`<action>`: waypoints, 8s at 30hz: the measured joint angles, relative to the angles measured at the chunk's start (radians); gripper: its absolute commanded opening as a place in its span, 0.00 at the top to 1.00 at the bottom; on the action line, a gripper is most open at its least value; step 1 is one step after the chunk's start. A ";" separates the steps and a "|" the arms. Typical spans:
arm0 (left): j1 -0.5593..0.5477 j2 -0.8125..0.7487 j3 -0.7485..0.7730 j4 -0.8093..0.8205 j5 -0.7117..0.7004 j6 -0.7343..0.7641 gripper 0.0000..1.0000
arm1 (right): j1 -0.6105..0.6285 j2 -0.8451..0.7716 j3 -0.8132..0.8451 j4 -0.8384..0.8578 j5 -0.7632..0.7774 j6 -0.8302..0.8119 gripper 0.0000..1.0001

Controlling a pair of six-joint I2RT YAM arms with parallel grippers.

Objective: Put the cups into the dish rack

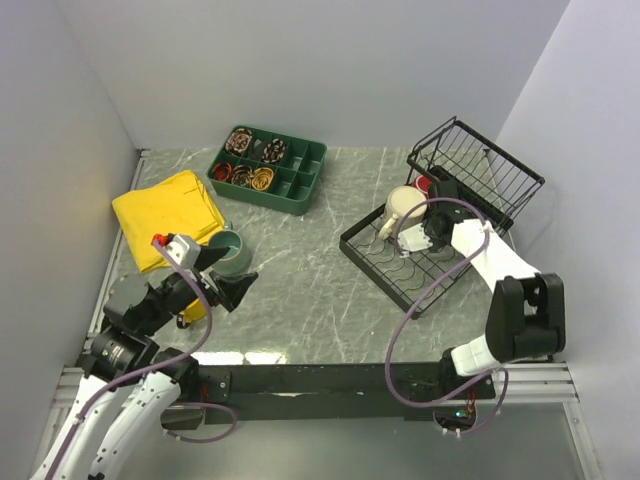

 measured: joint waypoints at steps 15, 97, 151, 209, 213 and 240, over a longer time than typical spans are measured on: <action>0.000 0.193 0.041 -0.007 -0.132 -0.190 0.04 | 0.168 -0.268 0.020 -0.219 -0.320 0.320 0.57; 0.375 1.157 0.229 -0.122 -0.328 -0.229 0.82 | 0.087 -0.692 -0.143 0.036 -1.321 1.275 0.46; -0.539 0.634 0.012 0.849 -0.473 1.135 0.99 | 0.317 -0.127 0.020 0.720 -1.697 3.095 0.28; -0.629 0.335 0.026 0.359 -0.859 0.542 0.04 | 0.149 -0.454 0.214 -0.303 -0.800 1.820 1.00; -0.619 0.360 0.058 0.242 -0.880 0.368 0.04 | 0.150 -0.581 0.089 -0.292 -0.676 1.727 1.00; -0.490 0.654 -0.087 0.558 -0.411 -0.718 0.04 | 0.074 -0.605 0.144 -0.232 -0.829 1.649 1.00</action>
